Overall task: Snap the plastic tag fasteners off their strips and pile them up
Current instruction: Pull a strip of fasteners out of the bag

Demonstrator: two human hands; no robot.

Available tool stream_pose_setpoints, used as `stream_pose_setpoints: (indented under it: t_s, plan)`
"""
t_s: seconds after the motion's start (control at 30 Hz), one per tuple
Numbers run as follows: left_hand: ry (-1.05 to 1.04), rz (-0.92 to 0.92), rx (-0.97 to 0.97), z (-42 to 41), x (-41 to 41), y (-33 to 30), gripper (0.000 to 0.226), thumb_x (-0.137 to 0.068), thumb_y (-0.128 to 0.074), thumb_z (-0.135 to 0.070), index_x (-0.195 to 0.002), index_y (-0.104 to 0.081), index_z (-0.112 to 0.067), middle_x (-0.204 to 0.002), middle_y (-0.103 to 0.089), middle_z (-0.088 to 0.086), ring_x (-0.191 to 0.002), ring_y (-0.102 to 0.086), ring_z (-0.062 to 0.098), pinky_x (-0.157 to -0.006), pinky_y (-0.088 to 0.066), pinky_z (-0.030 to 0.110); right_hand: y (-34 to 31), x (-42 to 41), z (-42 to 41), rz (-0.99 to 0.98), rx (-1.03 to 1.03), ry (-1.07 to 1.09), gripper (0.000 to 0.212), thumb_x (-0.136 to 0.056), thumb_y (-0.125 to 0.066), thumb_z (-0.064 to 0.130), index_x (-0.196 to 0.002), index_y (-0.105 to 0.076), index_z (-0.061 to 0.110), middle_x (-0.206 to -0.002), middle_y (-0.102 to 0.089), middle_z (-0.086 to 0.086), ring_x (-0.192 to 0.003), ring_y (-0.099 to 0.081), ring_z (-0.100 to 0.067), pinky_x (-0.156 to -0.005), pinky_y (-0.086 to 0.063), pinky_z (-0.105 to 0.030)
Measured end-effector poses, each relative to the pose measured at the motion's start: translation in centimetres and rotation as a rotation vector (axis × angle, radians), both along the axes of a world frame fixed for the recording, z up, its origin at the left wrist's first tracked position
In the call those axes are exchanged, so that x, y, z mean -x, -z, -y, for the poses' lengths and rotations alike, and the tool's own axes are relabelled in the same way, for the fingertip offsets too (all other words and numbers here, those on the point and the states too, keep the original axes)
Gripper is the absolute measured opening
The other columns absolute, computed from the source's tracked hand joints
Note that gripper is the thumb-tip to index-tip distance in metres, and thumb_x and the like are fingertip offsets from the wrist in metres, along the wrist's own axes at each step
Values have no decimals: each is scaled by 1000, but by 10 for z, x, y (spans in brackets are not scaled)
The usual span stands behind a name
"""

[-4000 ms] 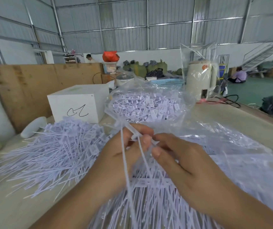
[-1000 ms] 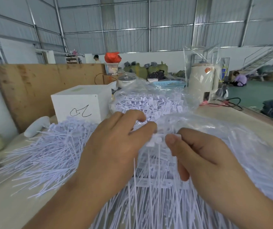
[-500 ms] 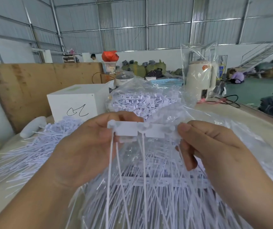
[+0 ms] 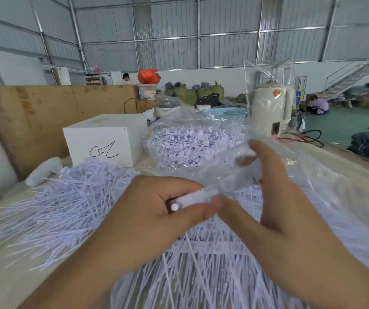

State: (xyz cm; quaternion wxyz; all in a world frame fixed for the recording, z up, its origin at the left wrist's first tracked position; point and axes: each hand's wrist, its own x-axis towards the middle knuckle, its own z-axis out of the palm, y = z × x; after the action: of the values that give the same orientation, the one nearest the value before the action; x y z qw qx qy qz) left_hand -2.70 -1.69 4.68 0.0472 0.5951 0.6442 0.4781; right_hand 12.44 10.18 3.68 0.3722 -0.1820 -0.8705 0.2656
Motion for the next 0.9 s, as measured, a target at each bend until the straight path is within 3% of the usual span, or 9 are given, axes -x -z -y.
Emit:
stream_pose_setpoints:
  t_s: [0.13, 0.3, 0.37, 0.47, 0.53, 0.63, 0.7, 0.8, 0.9]
  plan:
    - [31, 91, -37, -2, -3, 4, 32, -68, -70, -59, -79, -76, -29, -55, -58, 1, -47, -48, 7, -45, -37, 22, 1, 9, 0, -230, 434, -283, 58, -64, -73, 66, -112, -47, 49, -95, -62, 8, -68, -60, -30, -60, -52, -52]
    - [413, 452, 12, 5, 15, -4, 42, -64, -81, -54, -90, -78, -21, -57, -65, -2, -50, -60, 9, -52, -49, 19, -14, -1, -4, -415, 420, -259, 39, -62, -74, 41, -95, -53, 36, -82, -67, -3, -51, -56, -23, -46, -50, -23]
    - [501, 551, 31, 10, 24, -9, 42, -72, -78, -45, -98, -76, -12, -62, -68, 6, -55, -63, 18, -58, -52, 23, -17, -6, -11, -437, 450, -213, 43, -62, -76, 43, -97, -54, 30, -80, -67, -4, -52, -60, -21, -50, -53, -27]
    - [422, 542, 79, 10, 29, -9, 34, -73, -79, -33, -100, -77, -13, -64, -69, 11, -51, -61, 18, -55, -51, 23, -16, -7, -16, -273, 490, -110, 32, -75, -78, 42, -95, -54, 33, -78, -65, 0, -53, -63, -21, -53, -51, -50]
    - [286, 477, 120, 6, 25, -6, 26, -72, -76, -31, -97, -78, -22, -63, -70, 9, -46, -59, 16, -51, -49, 22, -14, -7, -15, -5, 394, -17, 24, -78, -62, 56, -96, -54, 42, -78, -65, 10, -56, -62, -10, -59, -51, -43]
    - [129, 331, 200, -1, 12, 0, 19, -73, -79, -41, -91, -77, -34, -65, -72, 4, -47, -61, 12, -53, -49, 21, -2, -6, -20, 337, -98, 145, 50, -84, -46, 61, -131, -47, 42, -134, -47, 20, -116, -48, 1, -93, -39, -17]
    - [92, 271, 180, -5, 3, 4, 10, -76, -73, -35, -84, -77, -34, -64, -72, 0, -47, -60, 7, -51, -49, 19, -1, -3, -13, 279, -288, 16, 53, -88, -52, 47, -140, -43, 38, -148, -32, 19, -138, -21, 2, -107, -16, -6]
    - [132, 244, 77, -9, -8, 7, 11, -80, -76, -25, -76, -77, -35, -61, -70, -2, -50, -60, 1, -46, -47, 17, -5, -4, -3, 248, -379, -229, 42, -79, -56, 28, -119, -52, 38, -109, -52, 27, -98, -48, 14, -85, -35, -3]
    - [198, 281, 19, -7, -7, 7, 13, -69, -73, -37, -81, -77, -36, -62, -70, -2, -56, -63, 5, -47, -47, 18, -8, -6, -5, 228, -336, -277, 28, -85, -45, 32, -112, -48, 39, -83, -58, 15, -69, -55, -2, -56, -45, -20]
